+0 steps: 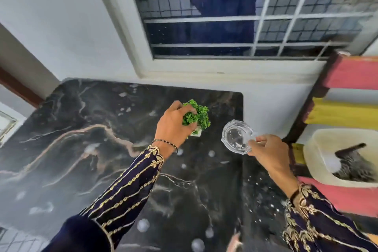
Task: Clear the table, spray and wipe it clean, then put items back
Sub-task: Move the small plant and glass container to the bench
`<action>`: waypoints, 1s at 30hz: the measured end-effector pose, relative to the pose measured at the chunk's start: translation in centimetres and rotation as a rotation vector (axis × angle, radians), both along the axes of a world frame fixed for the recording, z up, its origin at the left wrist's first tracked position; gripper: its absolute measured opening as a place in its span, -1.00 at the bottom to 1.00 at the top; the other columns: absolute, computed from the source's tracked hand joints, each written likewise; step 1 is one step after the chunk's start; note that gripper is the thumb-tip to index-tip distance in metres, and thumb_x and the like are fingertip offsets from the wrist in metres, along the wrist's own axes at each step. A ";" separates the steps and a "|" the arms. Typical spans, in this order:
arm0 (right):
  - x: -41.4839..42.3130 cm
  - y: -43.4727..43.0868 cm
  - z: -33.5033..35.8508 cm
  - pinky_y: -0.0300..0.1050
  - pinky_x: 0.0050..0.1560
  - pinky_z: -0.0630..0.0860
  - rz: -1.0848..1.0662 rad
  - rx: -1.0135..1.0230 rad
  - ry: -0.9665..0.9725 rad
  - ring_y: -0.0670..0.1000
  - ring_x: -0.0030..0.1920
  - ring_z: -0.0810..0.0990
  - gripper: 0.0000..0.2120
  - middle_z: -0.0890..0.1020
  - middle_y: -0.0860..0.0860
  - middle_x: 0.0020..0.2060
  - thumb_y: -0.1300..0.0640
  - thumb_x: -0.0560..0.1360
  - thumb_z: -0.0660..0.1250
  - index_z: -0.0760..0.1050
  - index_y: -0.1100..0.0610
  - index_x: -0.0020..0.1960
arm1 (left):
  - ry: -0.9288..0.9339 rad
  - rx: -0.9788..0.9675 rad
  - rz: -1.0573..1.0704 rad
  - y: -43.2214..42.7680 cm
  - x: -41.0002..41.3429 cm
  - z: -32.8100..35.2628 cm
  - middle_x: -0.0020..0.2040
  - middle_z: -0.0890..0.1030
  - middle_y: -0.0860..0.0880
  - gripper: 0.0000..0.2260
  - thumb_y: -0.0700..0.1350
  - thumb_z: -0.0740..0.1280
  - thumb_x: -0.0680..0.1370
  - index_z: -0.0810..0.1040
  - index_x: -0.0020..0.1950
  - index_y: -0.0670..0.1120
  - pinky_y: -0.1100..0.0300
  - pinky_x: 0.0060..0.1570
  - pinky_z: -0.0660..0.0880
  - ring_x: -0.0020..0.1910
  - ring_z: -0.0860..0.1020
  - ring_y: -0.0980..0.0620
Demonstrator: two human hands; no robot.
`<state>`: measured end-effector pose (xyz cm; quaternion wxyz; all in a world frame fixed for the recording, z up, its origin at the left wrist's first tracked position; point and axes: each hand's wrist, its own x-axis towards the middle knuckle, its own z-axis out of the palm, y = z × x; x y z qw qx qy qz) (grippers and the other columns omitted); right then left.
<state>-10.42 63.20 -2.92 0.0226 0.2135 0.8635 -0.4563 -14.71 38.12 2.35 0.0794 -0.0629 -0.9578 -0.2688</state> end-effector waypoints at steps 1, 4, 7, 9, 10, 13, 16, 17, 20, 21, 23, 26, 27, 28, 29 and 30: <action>1.3 2.0 -0.1 0.13 0.00 0.65 -0.010 -0.017 -0.013 0.08 -0.25 0.74 -0.80 0.72 0.00 -0.36 0.12 0.48 0.46 0.53 0.06 -0.30 | -0.010 0.006 -0.020 2.4 0.9 -0.2 -0.07 0.46 0.04 -0.76 -0.06 0.47 0.39 0.63 0.04 0.06 0.12 -0.18 0.53 -0.24 0.49 0.02; 5.2 9.4 -0.8 0.13 -0.04 0.68 -0.062 -0.060 -0.029 0.00 -0.27 0.74 -0.81 0.71 -0.05 -0.36 0.12 0.49 0.48 0.52 -0.02 -0.23 | -0.039 0.015 -0.112 11.1 3.2 -1.0 -0.09 0.46 0.08 -0.76 -0.05 0.48 0.39 0.62 0.04 0.08 0.11 -0.18 0.55 -0.33 0.45 0.09; 8.5 15.6 -1.7 -0.15 -0.23 0.66 -0.116 -0.052 -0.042 -0.12 -0.36 0.71 -0.89 0.72 -0.04 -0.33 0.14 0.52 0.49 0.58 0.06 -0.14 | -0.095 -0.010 -0.219 18.6 4.7 -1.5 -0.04 0.45 0.09 -0.74 -0.03 0.47 0.40 0.61 0.08 0.09 0.10 -0.12 0.56 -0.31 0.44 0.12; 10.6 19.1 -2.5 -0.28 -0.34 0.56 -0.164 -0.021 -0.061 -0.20 -0.41 0.67 -0.88 0.71 -0.03 -0.34 0.13 0.52 0.48 0.59 0.16 -0.12 | -0.138 -0.038 -0.309 23.3 5.5 -2.0 0.02 0.46 0.06 -0.73 -0.03 0.45 0.41 0.60 0.11 0.07 0.09 -0.04 0.55 -0.23 0.46 0.07; 11.6 20.6 -3.2 -0.19 -0.27 0.58 -0.193 0.008 -0.080 -0.16 -0.39 0.68 -0.86 0.70 -0.05 -0.37 0.12 0.51 0.47 0.59 0.17 -0.15 | -0.156 -0.053 -0.353 25.3 5.9 -2.3 0.04 0.46 0.04 -0.72 -0.03 0.44 0.42 0.60 0.12 0.06 0.08 -0.03 0.56 -0.23 0.47 0.06; 14.5 24.6 -5.0 0.03 -0.07 0.57 -0.305 0.015 -0.152 0.07 -0.27 0.70 -0.84 0.69 -0.06 -0.41 0.09 0.49 0.47 0.57 0.13 -0.20 | -0.212 -0.087 -0.485 31.2 7.0 -3.9 0.09 0.46 0.02 -0.74 -0.05 0.42 0.44 0.59 0.13 0.04 0.02 -0.03 0.56 -0.20 0.53 -0.02; 17.6 28.1 -6.6 -0.12 -0.27 0.44 -0.392 0.044 -0.160 -0.09 -0.39 0.55 -0.81 0.61 -0.06 -0.45 0.12 0.52 0.46 0.54 0.14 -0.23 | -0.276 -0.098 -0.602 36.6 8.0 -6.0 0.12 0.45 0.00 -0.73 -0.06 0.41 0.44 0.60 0.13 0.03 -0.01 0.04 0.54 -0.04 0.57 -0.06; 18.8 29.4 -7.2 -0.21 -0.32 0.43 -0.431 0.033 -0.171 -0.12 -0.40 0.54 -0.84 0.59 -0.07 -0.46 0.15 0.53 0.44 0.55 0.14 -0.21 | -0.300 -0.105 -0.642 38.6 8.4 -7.0 0.14 0.46 0.01 -0.73 -0.06 0.42 0.43 0.60 0.14 0.03 -0.02 0.07 0.53 0.01 0.57 -0.06; 21.4 32.5 -9.2 -0.05 -0.11 0.53 -0.557 -0.012 -0.225 0.18 -0.21 0.69 -0.87 0.69 0.09 -0.36 0.17 0.54 0.44 0.62 0.25 -0.06 | -0.349 -0.118 -0.743 43.5 9.7 -9.3 0.18 0.46 0.00 -0.72 -0.09 0.43 0.44 0.59 0.15 0.01 0.01 0.12 0.51 0.11 0.54 -0.03; 22.1 33.3 -10.0 -0.03 -0.07 0.54 -0.599 -0.028 -0.235 0.20 -0.15 0.70 -0.86 0.71 0.12 -0.31 0.17 0.54 0.44 0.63 0.25 0.00 | -0.354 -0.117 -0.772 44.9 10.1 -10.0 0.17 0.47 -0.01 -0.71 -0.11 0.43 0.43 0.60 0.15 -0.01 0.02 0.11 0.51 0.11 0.54 -0.03; 23.3 35.3 -11.7 -0.06 -0.07 0.48 -0.680 -0.040 -0.266 0.21 -0.05 0.70 -0.82 0.74 0.18 -0.21 0.17 0.53 0.45 0.63 0.25 0.07 | -0.358 -0.122 -0.834 48.1 10.7 -11.9 0.15 0.48 -0.03 -0.72 -0.15 0.44 0.43 0.60 0.14 -0.03 0.04 0.09 0.51 0.11 0.54 -0.04; 24.3 38.0 -14.1 -0.02 -0.01 0.50 -0.747 -0.019 -0.298 0.22 0.00 0.68 -0.81 0.75 0.21 -0.12 0.20 0.52 0.44 0.63 0.26 0.09 | -0.389 -0.139 -0.894 52.2 10.9 -15.2 0.18 0.48 -0.06 -0.73 -0.19 0.44 0.44 0.61 0.13 -0.05 0.09 0.11 0.49 0.16 0.52 -0.05; 24.6 38.9 -15.1 -0.02 -0.01 0.50 -0.767 -0.022 -0.316 0.20 -0.04 0.65 -0.81 0.74 0.21 -0.11 0.19 0.53 0.42 0.63 0.26 0.09 | -0.398 -0.157 -0.913 53.7 11.0 -16.5 0.18 0.48 -0.07 -0.73 -0.20 0.44 0.44 0.61 0.12 -0.05 0.10 0.10 0.48 0.15 0.51 -0.05; 24.7 39.8 -15.8 -0.02 -0.02 0.51 -0.779 -0.022 -0.335 0.18 -0.08 0.62 -0.80 0.74 0.21 -0.10 0.18 0.54 0.41 0.62 0.26 0.10 | -0.397 -0.171 -0.932 55.0 10.8 -17.5 0.17 0.48 -0.07 -0.73 -0.22 0.44 0.44 0.61 0.12 -0.05 0.10 0.09 0.48 0.14 0.51 -0.06; 24.9 40.7 -16.7 -0.02 -0.02 0.51 -0.793 -0.023 -0.346 0.18 -0.08 0.61 -0.80 0.73 0.21 -0.09 0.17 0.54 0.40 0.62 0.26 0.11 | -0.397 -0.185 -0.950 56.4 10.7 -18.8 0.17 0.49 -0.08 -0.73 -0.23 0.44 0.44 0.61 0.12 -0.06 0.11 0.08 0.47 0.14 0.51 -0.06; 24.9 41.5 -17.5 0.00 0.00 0.52 -0.811 -0.029 -0.351 0.21 -0.04 0.62 -0.80 0.73 0.21 -0.09 0.18 0.54 0.39 0.62 0.27 0.11 | -0.393 -0.192 -0.963 57.7 10.4 -19.7 0.16 0.49 -0.08 -0.73 -0.24 0.44 0.43 0.61 0.11 -0.06 0.13 0.07 0.46 0.15 0.51 -0.06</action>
